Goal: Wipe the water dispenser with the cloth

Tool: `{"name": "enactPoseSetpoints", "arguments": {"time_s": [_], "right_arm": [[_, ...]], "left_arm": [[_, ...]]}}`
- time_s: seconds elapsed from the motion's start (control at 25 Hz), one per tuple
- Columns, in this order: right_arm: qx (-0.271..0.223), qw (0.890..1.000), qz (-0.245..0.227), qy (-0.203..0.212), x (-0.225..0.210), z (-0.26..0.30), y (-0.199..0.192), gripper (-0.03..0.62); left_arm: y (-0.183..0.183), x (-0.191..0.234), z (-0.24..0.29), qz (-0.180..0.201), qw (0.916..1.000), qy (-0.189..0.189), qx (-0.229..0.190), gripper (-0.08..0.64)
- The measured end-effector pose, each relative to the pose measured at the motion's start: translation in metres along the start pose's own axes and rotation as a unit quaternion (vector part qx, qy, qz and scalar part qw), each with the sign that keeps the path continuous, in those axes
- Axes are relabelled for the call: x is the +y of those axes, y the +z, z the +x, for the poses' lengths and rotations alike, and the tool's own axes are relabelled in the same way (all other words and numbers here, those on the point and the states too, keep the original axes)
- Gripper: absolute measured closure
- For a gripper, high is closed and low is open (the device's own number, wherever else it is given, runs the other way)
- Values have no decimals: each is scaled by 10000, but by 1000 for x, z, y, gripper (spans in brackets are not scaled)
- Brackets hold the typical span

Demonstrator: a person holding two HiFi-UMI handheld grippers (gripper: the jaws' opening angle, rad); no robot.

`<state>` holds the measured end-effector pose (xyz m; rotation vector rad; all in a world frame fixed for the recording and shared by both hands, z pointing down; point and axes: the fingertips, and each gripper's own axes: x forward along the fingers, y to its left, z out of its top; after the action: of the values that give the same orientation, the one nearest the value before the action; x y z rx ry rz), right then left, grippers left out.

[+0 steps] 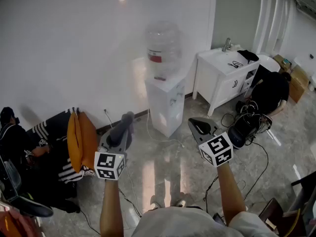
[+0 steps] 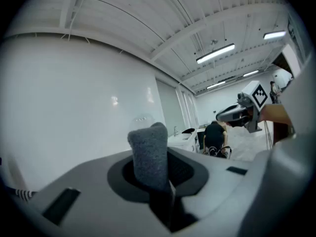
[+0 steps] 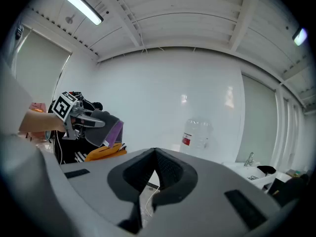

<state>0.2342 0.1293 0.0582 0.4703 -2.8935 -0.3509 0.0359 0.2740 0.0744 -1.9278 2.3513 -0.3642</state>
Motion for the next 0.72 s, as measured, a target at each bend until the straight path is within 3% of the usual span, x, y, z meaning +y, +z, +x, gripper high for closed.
{"name": "enactPoseSetpoints", "arguments": {"time_s": [0.48, 0.72], "right_arm": [[-46, 9987, 361, 352, -33, 0, -23, 577], [-40, 9973, 525, 504, -47, 29, -28, 577]], "left_arm": [[8, -46, 35, 335, 9993, -134, 113, 485], [4, -37, 66, 293, 9993, -155, 163, 485]]}}
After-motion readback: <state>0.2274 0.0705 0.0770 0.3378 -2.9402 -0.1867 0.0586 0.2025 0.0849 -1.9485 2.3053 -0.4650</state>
